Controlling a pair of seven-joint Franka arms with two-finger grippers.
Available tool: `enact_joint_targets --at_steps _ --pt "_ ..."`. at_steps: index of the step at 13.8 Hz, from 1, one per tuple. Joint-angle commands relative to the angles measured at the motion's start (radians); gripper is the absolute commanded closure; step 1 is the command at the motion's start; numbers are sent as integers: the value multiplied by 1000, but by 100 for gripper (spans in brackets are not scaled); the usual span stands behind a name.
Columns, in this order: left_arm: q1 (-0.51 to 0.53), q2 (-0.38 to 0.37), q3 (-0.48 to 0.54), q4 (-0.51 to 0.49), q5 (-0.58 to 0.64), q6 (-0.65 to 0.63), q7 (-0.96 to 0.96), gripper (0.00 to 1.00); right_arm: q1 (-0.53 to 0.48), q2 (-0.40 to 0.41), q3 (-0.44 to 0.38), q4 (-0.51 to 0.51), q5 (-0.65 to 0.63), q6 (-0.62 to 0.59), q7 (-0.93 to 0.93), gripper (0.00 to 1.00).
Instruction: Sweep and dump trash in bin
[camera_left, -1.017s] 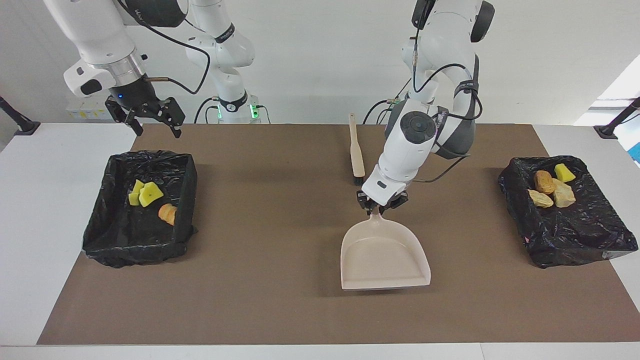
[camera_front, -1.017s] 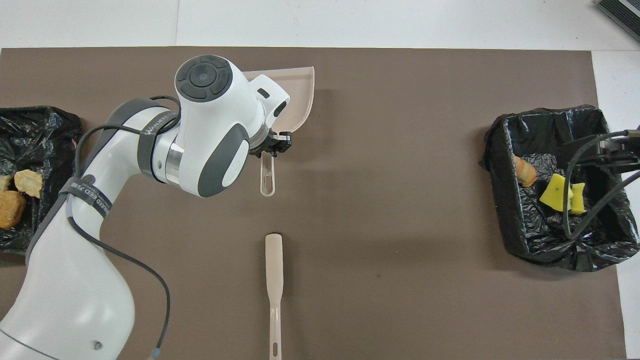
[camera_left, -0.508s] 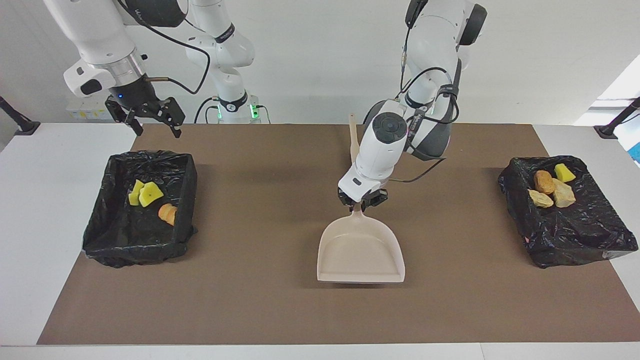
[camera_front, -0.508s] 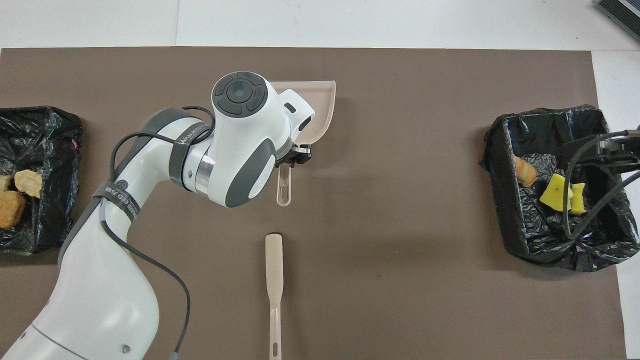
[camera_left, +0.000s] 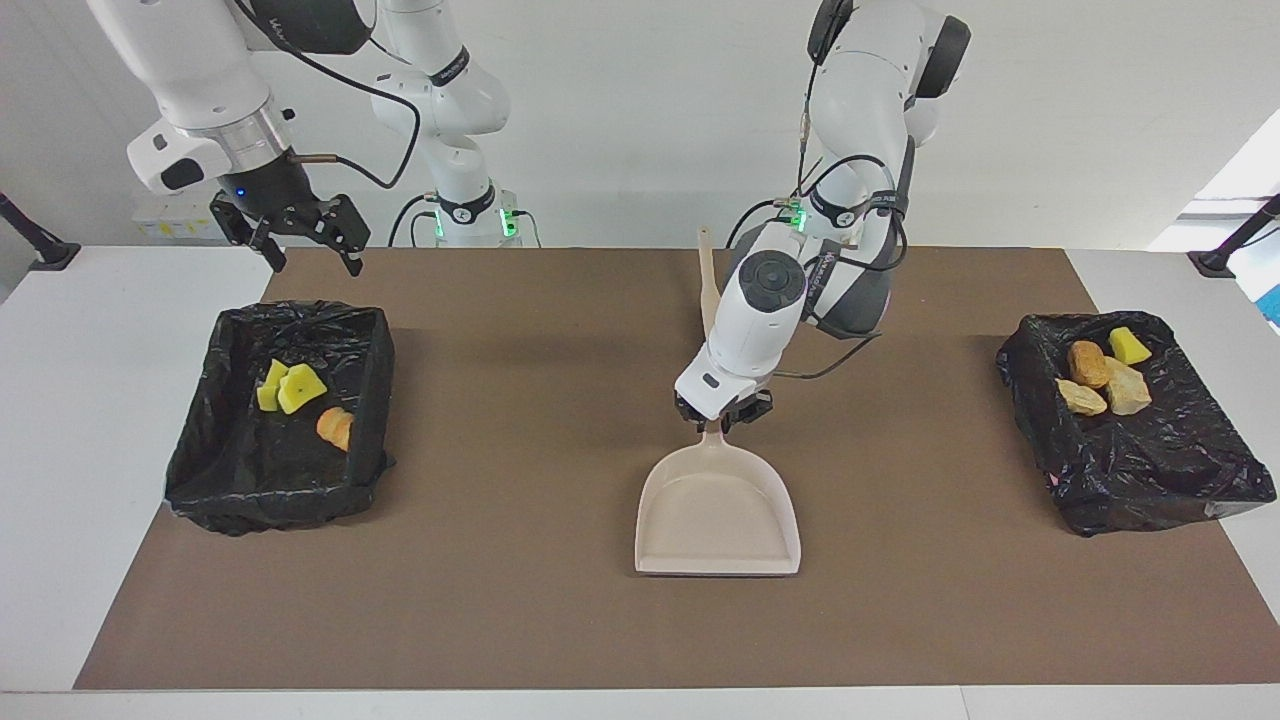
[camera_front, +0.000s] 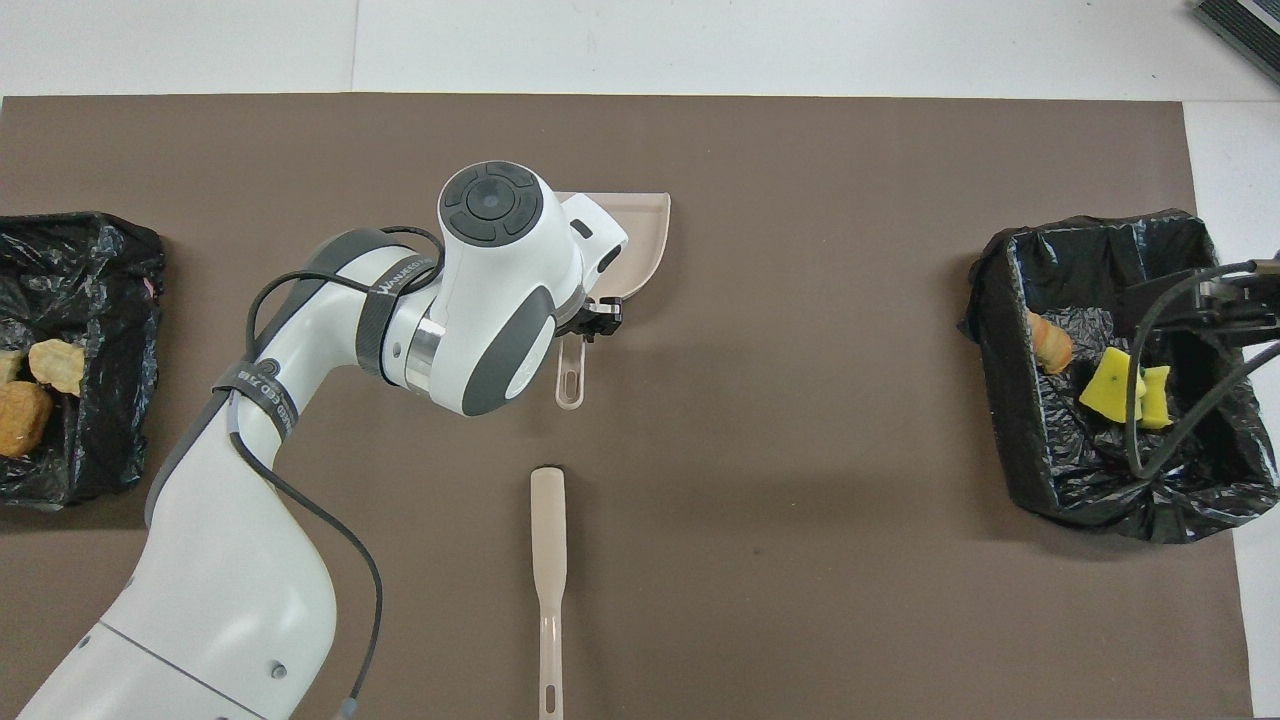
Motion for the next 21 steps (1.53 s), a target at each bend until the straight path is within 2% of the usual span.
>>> enact_joint_targets --at_steps 1,3,5,7,9,10,13,15,17,21 --pt "0 -47 20 -28 4 -16 3 0 -14 -22 10 -30 17 24 8 0" --pt "33 -124 26 -42 4 -64 -4 0 -14 -22 10 -30 17 24 8 0" --pt "81 -202 36 -68 17 -173 8 0 -14 -22 10 -30 17 24 8 0" --pt "140 -340 36 -171 77 -179 82 0 -14 -22 10 -30 17 24 8 0" --pt "212 -467 36 -255 77 -199 204 0 -14 -22 10 -30 17 24 8 0" --pt "239 -494 36 -253 77 -223 245 0 -14 -22 10 -30 17 24 8 0" --pt "296 -546 42 -192 74 -300 317 0 -14 -22 10 -30 17 24 8 0" --pt "345 -548 48 -88 70 -425 353 0 -14 -22 9 -30 17 24 8 0" --pt "398 -543 49 22 67 -551 467 0 -14 -22 10 -30 17 24 8 0" --pt "452 -537 54 104 51 -674 482 0 -14 -22 10 -30 17 24 8 0"
